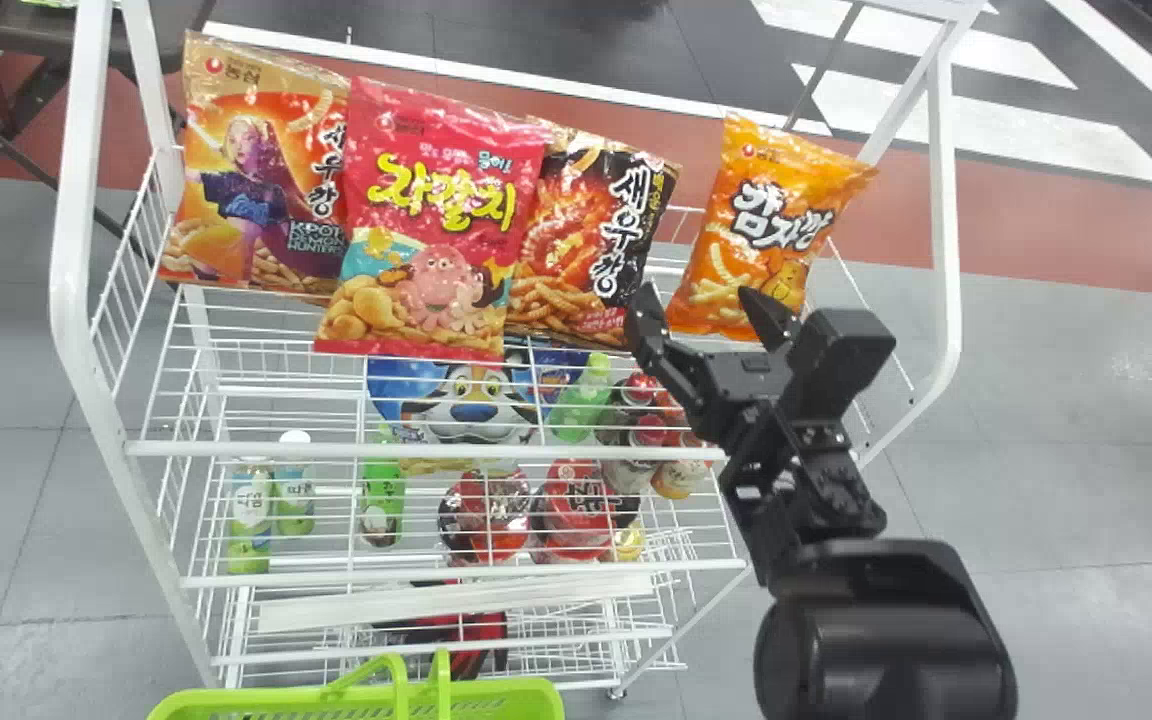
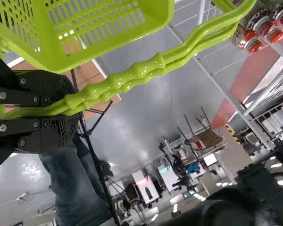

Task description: Hold basket handle with left hand then pick Gamjakkang with right hand and place into basket

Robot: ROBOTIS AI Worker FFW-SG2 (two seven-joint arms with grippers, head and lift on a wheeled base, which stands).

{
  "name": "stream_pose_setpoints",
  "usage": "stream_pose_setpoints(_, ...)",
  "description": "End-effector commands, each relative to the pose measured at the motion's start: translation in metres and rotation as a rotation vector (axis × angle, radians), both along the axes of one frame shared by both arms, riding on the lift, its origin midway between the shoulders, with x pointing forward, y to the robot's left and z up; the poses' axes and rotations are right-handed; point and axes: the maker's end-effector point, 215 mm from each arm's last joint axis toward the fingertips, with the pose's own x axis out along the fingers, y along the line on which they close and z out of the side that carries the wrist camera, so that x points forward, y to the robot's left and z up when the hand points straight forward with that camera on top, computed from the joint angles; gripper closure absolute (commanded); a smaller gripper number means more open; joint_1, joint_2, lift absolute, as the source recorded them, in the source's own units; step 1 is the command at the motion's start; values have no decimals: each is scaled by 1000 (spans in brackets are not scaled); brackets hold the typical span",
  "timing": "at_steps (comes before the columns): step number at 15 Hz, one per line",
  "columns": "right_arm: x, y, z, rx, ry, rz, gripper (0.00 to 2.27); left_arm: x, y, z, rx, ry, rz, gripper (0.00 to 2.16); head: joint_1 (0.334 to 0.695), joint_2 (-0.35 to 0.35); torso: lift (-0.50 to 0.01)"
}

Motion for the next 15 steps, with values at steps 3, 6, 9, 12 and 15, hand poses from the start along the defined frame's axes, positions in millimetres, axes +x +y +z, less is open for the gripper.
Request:
stream_pose_setpoints(3,31,-44,-6,4,26,-75,90,-1,0,0,-1,1,-1,2148,695,-350,-19)
stream_pose_setpoints(6,40,-82,-8,4,38,-135,90,-1,0,0,-1,1,-2,2148,695,-350,-19)
stream_pose_setpoints(9,50,-108,-1,-7,35,-163,90,-1,-1,0,-2,1,-3,2148,695,-350,-19)
stream_pose_setpoints(12,63,-124,-6,7,65,-172,90,0,-1,0,-4,-1,-4,2148,695,-350,-19)
stream_pose_setpoints(15,70,-121,-13,-6,86,-168,90,-1,-1,1,-4,1,-7,2148,695,-350,-19)
